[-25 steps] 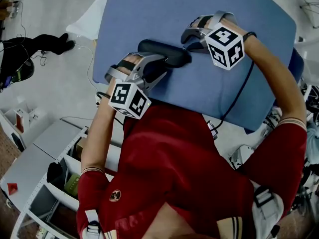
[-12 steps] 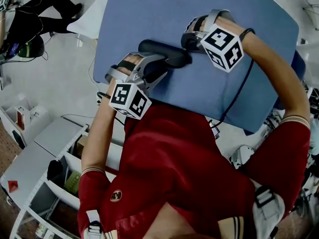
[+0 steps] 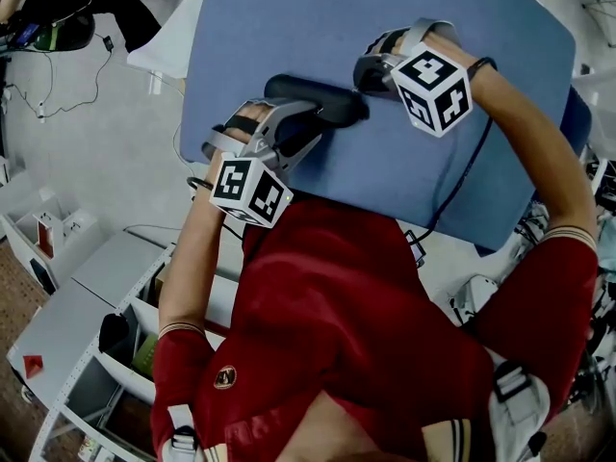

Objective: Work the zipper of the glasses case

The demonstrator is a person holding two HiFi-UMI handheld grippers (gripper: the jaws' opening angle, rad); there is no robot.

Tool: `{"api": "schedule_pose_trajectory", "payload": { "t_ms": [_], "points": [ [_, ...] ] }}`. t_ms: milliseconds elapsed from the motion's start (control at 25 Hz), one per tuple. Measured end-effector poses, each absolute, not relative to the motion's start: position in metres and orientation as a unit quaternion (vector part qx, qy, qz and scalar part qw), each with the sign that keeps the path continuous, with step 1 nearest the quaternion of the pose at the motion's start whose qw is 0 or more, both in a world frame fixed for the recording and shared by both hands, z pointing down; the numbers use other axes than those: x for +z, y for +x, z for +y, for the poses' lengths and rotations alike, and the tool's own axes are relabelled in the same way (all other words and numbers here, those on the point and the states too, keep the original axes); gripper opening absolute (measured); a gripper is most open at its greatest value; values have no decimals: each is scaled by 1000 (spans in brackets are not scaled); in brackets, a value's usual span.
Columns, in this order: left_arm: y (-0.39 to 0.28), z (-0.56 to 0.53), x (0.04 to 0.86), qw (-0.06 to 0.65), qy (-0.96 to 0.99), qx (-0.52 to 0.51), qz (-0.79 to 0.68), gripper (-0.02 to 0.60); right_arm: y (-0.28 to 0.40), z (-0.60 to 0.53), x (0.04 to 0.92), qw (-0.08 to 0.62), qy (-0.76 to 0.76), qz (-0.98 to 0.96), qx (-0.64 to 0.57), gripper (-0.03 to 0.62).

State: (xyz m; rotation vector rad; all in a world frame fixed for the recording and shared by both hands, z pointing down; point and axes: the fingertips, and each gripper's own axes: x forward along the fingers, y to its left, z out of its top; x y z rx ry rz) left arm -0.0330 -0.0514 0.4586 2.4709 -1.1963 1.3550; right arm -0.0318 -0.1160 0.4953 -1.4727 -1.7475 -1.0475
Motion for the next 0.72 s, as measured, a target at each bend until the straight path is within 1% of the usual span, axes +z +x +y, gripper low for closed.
{"api": "schedule_pose_trajectory", "payload": {
  "t_ms": [720],
  "points": [
    [-35,-54,459,38,802,441,-402,147,-2,-106,492,386,-479,-717,-328,-2]
  ]
}}
